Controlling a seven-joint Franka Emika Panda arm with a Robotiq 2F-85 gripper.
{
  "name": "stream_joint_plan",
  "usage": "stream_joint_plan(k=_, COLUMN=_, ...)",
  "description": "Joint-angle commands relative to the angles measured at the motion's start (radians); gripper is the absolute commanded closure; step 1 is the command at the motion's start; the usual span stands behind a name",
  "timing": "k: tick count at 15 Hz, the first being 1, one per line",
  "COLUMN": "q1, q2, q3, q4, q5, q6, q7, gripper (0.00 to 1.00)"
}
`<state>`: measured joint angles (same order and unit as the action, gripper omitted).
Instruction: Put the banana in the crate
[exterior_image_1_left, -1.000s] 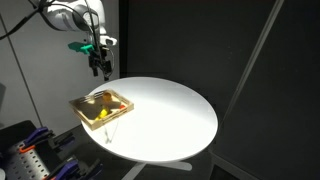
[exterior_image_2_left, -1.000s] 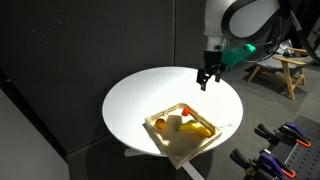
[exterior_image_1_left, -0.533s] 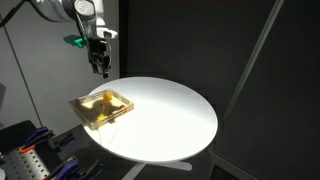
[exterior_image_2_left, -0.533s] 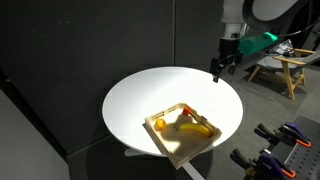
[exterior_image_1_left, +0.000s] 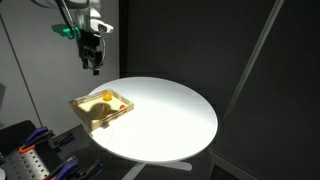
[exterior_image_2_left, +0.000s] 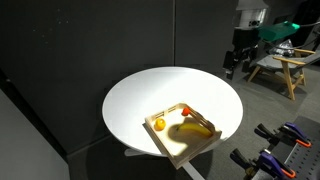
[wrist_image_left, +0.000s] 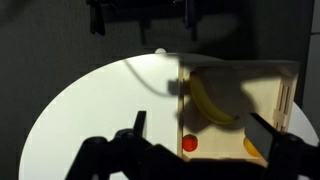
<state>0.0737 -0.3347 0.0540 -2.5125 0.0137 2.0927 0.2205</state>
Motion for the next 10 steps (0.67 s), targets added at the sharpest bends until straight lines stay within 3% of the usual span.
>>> stream_joint_plan(k=1, q1=-0.002, q2=-0.078, q3=-0.012, q4=-0.03, q5=0.021, q6=-0.057, q7=-0.113, gripper=0.0)
stream_joint_plan(k=6, q1=0.0, q2=-0.115, q3=-0.016, q4=-0.038, q5=0.008, q6=-0.086, q7=-0.207, gripper=0.0)
stream_joint_plan(k=10, q1=-0.006, q2=-0.079, q3=0.0, q4=-0.026, q5=0.004, q6=-0.066, q7=-0.167, gripper=0.0)
